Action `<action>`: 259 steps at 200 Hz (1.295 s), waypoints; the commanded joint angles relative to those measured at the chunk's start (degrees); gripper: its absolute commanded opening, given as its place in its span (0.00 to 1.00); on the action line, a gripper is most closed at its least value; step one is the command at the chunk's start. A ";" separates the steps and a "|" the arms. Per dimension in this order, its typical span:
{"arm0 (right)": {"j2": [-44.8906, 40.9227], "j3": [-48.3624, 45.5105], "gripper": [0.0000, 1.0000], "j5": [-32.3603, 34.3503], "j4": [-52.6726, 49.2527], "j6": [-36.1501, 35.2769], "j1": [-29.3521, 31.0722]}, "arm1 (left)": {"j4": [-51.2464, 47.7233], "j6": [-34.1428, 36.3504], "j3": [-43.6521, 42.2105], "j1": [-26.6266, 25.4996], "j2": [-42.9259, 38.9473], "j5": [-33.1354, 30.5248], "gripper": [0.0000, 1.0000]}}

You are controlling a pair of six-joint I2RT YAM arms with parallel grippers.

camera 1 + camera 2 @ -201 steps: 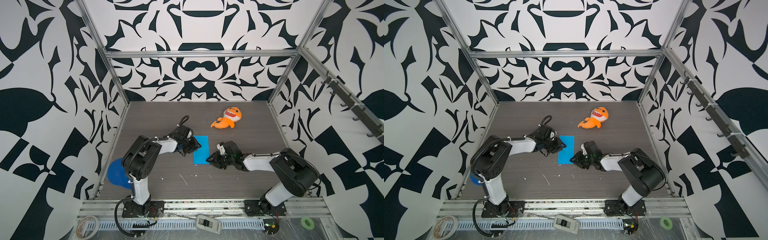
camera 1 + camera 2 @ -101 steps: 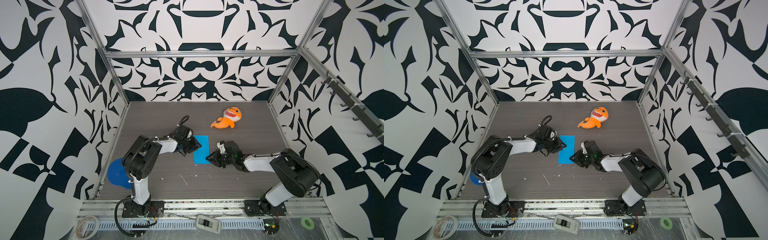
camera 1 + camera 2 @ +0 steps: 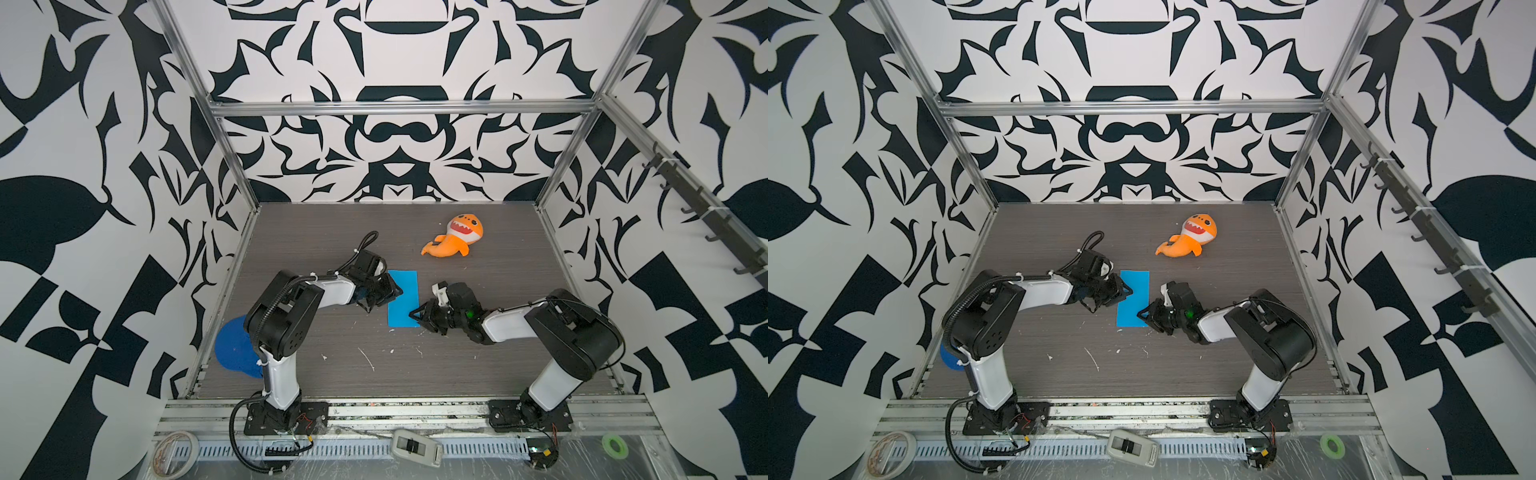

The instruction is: Fold a paper plane with a square sheet of paper (pick it up from the middle)

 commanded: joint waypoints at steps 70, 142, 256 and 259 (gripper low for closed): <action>-6.59 2.73 0.05 -2.10 -21.50 -8.76 -1.87 | -3.76 4.36 -1.95 0.06 -6.18 -0.73 0.37; -5.95 7.57 0.05 -5.39 -32.14 -16.96 -3.56 | -5.08 8.32 -1.58 0.06 -2.55 1.66 0.31; -2.75 12.17 0.06 -5.52 -24.41 -11.57 -2.07 | -7.02 7.01 -2.80 0.01 0.86 -1.41 0.21; -2.38 12.34 0.06 -5.60 -24.03 -11.41 -1.91 | -6.97 6.92 -2.89 -0.01 0.88 -1.43 0.21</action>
